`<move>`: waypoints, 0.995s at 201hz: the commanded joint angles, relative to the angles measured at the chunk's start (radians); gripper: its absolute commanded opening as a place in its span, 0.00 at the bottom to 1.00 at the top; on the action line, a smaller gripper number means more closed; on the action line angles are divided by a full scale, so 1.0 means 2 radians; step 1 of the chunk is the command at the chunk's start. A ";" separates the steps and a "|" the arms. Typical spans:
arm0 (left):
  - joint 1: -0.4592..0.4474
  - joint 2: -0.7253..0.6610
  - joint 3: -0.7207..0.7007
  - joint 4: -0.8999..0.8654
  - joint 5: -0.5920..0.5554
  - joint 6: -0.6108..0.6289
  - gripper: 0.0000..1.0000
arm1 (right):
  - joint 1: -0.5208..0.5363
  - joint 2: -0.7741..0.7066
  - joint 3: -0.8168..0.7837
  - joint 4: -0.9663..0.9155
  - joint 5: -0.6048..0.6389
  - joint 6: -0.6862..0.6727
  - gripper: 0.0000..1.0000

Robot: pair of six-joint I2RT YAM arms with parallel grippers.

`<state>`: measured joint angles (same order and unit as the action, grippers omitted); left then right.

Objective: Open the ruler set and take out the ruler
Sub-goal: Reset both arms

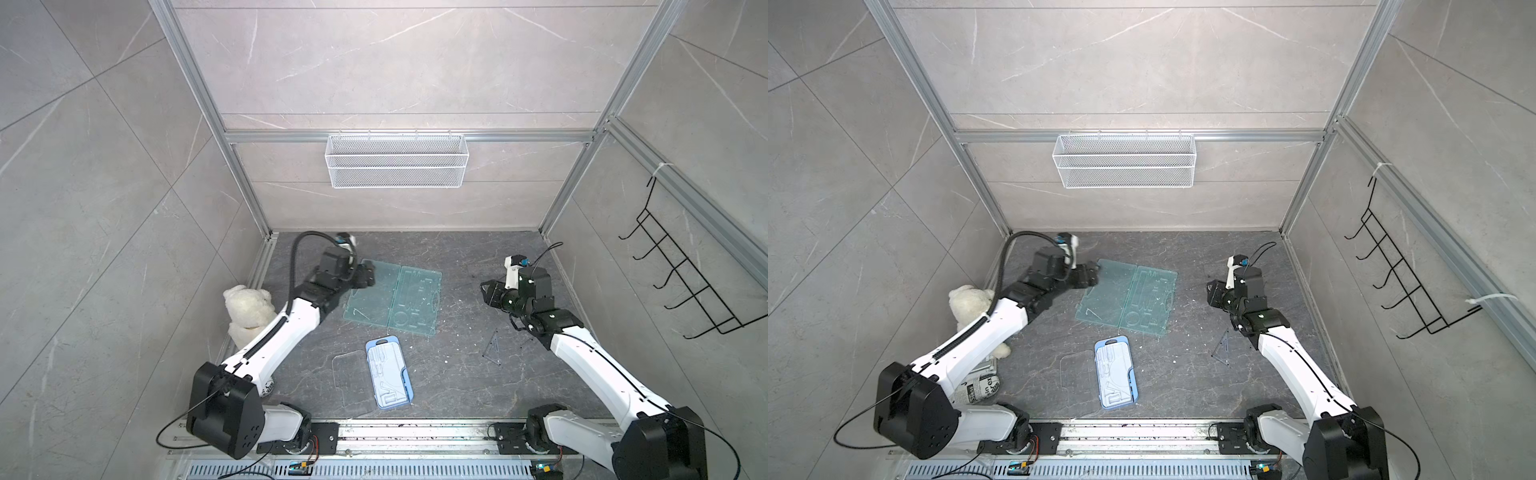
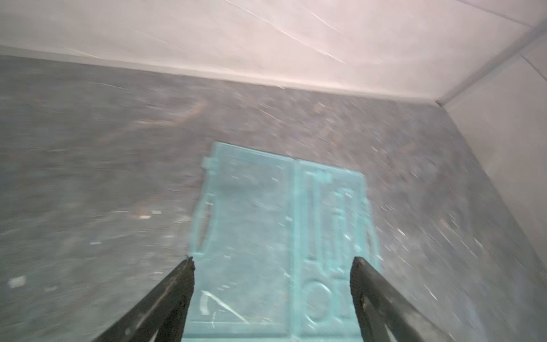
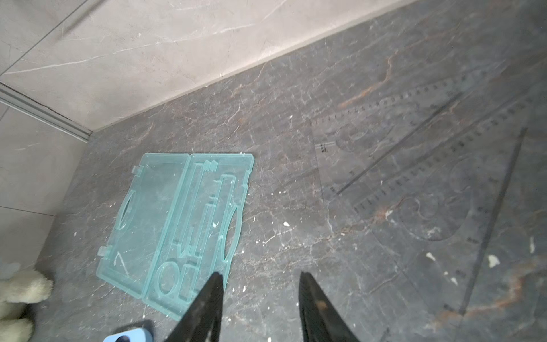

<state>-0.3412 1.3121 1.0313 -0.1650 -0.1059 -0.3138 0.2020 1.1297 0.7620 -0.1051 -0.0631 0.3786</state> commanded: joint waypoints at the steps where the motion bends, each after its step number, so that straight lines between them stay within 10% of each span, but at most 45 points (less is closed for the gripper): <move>1: 0.050 -0.027 -0.050 0.031 -0.050 0.060 0.89 | 0.003 -0.010 -0.060 0.118 0.095 -0.063 0.46; 79: 0.128 0.033 -0.189 0.156 -0.106 0.109 0.99 | 0.003 0.068 -0.082 0.120 0.253 -0.096 0.67; 88: 0.128 0.036 -0.198 0.178 -0.111 0.114 0.99 | 0.003 0.057 -0.100 0.139 0.238 -0.112 0.99; 200: 0.155 0.051 -0.258 0.313 0.001 0.169 0.99 | -0.001 0.151 -0.195 0.456 0.212 -0.197 1.00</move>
<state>-0.0341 1.4639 0.5480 0.3519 -0.1570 -0.0376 0.2043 1.3865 0.4057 0.5873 0.3771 0.0471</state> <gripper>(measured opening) 0.989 0.996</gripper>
